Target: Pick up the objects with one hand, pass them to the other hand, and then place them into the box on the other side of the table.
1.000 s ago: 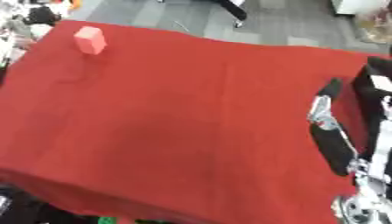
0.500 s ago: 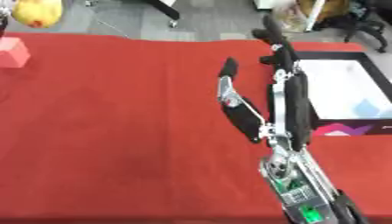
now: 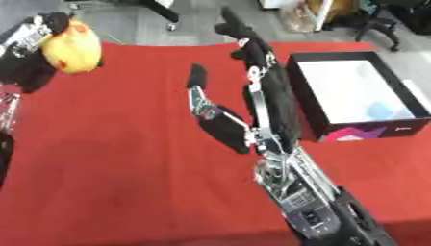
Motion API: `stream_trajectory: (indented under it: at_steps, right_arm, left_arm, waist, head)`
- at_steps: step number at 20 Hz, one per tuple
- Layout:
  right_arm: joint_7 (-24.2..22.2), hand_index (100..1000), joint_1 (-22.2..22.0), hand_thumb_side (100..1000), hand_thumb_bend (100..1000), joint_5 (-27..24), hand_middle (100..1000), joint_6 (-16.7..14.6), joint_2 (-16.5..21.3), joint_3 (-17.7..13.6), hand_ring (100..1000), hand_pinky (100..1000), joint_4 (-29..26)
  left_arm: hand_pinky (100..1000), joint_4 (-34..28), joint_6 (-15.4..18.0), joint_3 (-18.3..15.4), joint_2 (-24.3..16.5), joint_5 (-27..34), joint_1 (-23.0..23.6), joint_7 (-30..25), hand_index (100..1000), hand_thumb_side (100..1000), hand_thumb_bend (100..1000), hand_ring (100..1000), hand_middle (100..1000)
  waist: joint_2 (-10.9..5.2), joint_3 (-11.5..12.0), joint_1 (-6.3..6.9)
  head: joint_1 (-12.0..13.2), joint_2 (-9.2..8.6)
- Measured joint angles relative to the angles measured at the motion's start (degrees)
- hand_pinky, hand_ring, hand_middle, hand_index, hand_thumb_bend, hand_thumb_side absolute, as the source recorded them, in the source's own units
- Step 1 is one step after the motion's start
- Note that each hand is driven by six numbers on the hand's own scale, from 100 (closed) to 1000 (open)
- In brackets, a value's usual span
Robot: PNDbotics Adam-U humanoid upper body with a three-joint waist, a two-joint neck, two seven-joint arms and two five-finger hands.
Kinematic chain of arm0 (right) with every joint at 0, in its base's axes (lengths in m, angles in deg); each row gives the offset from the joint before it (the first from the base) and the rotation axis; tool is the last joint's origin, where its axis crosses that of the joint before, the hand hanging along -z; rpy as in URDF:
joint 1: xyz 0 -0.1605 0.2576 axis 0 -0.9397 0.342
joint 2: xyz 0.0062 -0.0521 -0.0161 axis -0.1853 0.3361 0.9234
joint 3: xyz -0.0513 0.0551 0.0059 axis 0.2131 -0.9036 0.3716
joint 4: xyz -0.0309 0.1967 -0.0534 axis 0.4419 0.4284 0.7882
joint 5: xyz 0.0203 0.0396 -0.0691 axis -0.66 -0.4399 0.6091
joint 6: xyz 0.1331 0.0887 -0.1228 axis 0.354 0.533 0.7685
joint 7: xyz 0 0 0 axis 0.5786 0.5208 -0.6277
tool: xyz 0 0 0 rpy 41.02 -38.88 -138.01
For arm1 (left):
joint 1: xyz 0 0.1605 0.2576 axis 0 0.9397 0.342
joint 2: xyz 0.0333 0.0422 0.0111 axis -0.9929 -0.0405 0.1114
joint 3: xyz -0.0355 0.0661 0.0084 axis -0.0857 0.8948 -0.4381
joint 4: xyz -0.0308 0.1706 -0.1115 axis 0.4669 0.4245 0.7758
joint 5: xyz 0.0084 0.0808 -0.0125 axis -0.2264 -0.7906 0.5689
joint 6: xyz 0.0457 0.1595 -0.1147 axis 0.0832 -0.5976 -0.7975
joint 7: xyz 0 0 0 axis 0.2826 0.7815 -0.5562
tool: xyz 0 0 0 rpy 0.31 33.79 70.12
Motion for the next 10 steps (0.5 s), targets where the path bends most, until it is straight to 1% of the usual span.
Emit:
stream_trajectory:
  at_steps: [5, 10]
  right_arm:
    - [-3.59, 974, 1.32, 410, 100, -1.29, 781, -1.15, 0.70, 1.89, 850, 675, 0.00]
    - [-7.56, 976, 3.11, 393, 100, -2.00, 795, -1.73, 1.84, 3.33, 858, 689, 0.00]
  left_arm:
    - [536, 0.49, -2.05, 2.25, 0.97, 1.37, 0.41, -3.72, 396, 692, 100, 368, 288]
    - [537, 1.24, -2.04, 4.26, 0.97, 1.21, 0.30, -6.28, 395, 694, 100, 369, 287]
  waist:
    - [0.00, 0.07, -0.02]
    - [-0.05, 0.30, -0.02]
  head:
    - [-0.20, 0.00]
    - [0.39, 0.00]
